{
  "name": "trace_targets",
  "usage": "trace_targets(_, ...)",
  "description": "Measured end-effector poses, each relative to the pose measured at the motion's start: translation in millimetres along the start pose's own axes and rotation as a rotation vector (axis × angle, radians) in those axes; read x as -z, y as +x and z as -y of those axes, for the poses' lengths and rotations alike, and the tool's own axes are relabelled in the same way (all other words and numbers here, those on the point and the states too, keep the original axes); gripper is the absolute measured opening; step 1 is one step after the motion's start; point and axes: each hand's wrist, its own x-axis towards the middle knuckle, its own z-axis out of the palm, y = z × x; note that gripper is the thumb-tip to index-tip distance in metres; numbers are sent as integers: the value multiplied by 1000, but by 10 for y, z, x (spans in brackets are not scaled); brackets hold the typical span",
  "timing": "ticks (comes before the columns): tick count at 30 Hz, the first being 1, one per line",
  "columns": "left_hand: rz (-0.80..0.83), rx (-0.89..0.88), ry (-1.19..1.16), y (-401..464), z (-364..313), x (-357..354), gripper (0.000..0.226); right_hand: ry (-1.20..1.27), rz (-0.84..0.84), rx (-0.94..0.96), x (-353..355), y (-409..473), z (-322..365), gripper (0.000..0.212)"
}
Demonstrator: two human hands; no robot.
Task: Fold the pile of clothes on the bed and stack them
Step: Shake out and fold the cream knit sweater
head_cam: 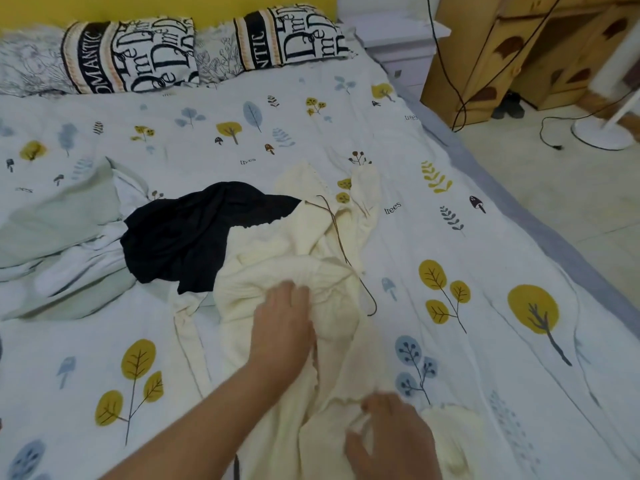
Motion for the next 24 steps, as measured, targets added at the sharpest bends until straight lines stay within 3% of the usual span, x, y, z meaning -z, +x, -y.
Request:
trace_targets(2, 47, 62, 84, 210, 38, -88, 64, 64, 72, -188, -55, 139, -18, 84)
trace_targets(4, 222, 122, 127, 347, 74, -240, 74, 122, 126, -247, -188, 299, 28, 83)
trace_targets(6, 319, 117, 154, 406, 132, -349, 62, 124, 219, -233, -317, 397, 58, 77)
trace_targets(8, 325, 59, 222, 373, 200, -397, 35, 41, 290, -176, -386, 399, 42, 51)
trace_targets(11, 322, -15, 169, 191, 271, -375, 8, 108, 249, -188, -389, 285, -48, 27)
trace_targets(14, 348, 64, -186, 64, 349, -113, 24, 153, 251, -204, -231, 138, -180, 28)
trace_targets(16, 370, 47, -279, 4, 447, 182, 27, 155, 222, -232, -43, 31, -247, 34)
trace_targets(20, 441, -20, -233, -134, 652, 922, 40, 212, 131, -243, 487, -91, -194, 32)
trace_targets(24, 416, -35, -58, -340, 816, 1685, 30, 267, 3, -218, 1159, -167, 41, 29)
